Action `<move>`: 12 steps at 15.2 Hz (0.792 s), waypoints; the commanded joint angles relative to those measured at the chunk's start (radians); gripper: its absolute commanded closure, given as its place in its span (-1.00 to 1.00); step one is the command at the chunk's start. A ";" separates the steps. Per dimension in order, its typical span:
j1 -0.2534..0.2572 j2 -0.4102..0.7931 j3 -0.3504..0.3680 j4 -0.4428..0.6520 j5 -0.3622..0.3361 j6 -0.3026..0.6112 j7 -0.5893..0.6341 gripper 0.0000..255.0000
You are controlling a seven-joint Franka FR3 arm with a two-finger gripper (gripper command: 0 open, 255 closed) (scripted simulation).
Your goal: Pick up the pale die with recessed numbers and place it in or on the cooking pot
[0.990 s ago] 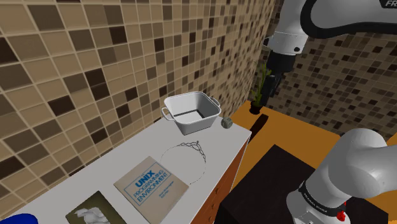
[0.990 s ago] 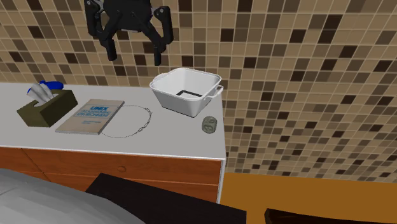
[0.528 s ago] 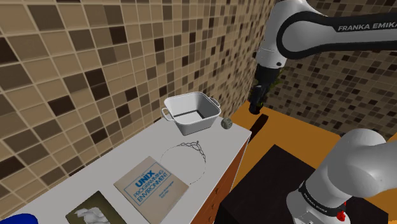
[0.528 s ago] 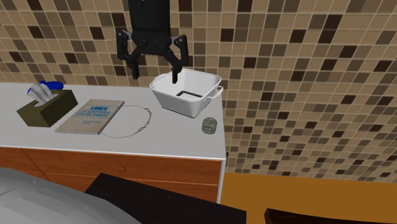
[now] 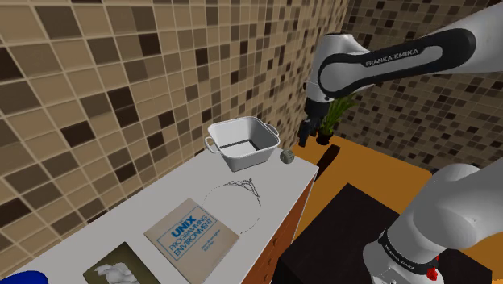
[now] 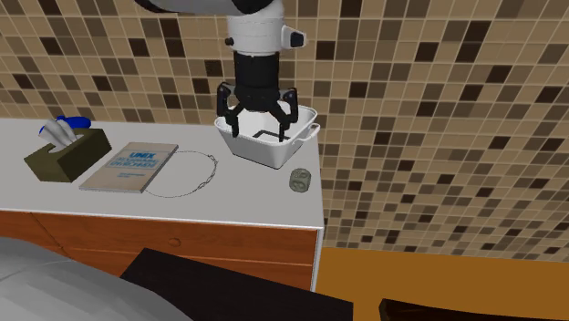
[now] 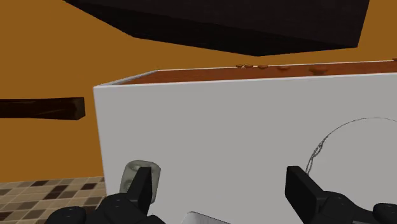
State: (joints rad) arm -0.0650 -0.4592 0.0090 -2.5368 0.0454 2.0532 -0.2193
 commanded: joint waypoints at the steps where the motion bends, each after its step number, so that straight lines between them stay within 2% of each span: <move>1: -0.008 0.063 -0.005 -0.002 -0.009 0.070 -0.007 -1.00; 12: -0.050 0.491 -0.042 0.141 -0.051 0.371 -0.037 -1.00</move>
State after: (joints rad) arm -0.1102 -0.0003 -0.0283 -2.3966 -0.0027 2.3909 -0.2513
